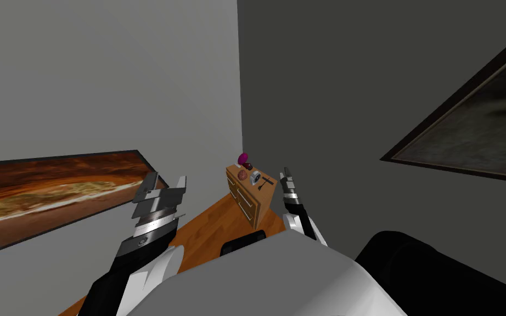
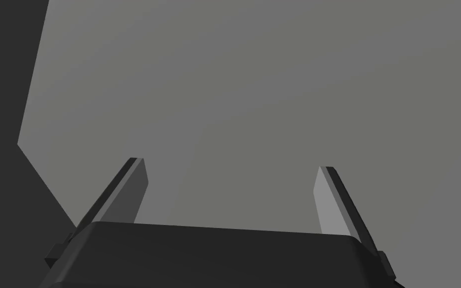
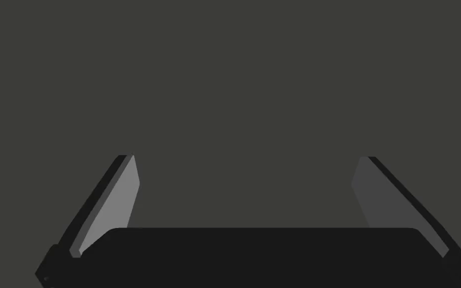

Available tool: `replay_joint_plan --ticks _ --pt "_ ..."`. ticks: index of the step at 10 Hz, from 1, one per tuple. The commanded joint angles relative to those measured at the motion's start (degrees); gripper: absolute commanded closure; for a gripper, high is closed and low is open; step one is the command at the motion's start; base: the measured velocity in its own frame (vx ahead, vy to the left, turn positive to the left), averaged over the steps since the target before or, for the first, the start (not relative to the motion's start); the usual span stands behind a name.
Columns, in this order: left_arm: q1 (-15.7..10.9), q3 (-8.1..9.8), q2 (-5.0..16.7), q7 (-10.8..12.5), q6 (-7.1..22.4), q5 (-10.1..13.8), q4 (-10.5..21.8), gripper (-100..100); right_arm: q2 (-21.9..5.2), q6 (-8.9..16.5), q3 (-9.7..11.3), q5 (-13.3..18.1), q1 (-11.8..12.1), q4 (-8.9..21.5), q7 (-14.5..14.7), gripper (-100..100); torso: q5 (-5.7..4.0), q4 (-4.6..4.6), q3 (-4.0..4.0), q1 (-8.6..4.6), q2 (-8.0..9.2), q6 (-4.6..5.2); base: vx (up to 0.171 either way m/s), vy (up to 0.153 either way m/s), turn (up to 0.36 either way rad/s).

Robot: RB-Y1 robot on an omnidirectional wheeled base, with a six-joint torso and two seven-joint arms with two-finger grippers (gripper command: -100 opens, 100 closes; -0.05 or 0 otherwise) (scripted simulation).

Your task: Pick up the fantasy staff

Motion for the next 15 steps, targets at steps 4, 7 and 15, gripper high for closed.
replay_joint_plan --ticks 4,7,15 --pt "-0.01 0.0 0.0 0.0 0.0 0.0 0.0 0 -7.23 0.98 -2.22 4.27 1.49 1.67 0.14 -100 -0.04 0.04 0.1 -0.18 0.18 -0.01 -0.043 -0.031 0.126" --pt "0.0 0.0 0.0 0.0 0.0 0.0 0.0 0 -11.49 1.77 -3.73 7.63 2.66 3.17 0.48 -100 -0.04 0.05 0.13 -0.17 0.23 0.01 -0.059 -0.037 0.13" --pt "-0.01 0.0 0.01 0.0 0.0 0.0 0.0 0 -24.15 5.23 -8.58 20.06 7.27 10.64 3.76 -100 -0.05 0.04 0.1 -0.21 0.16 -0.02 -0.063 -0.041 0.226"
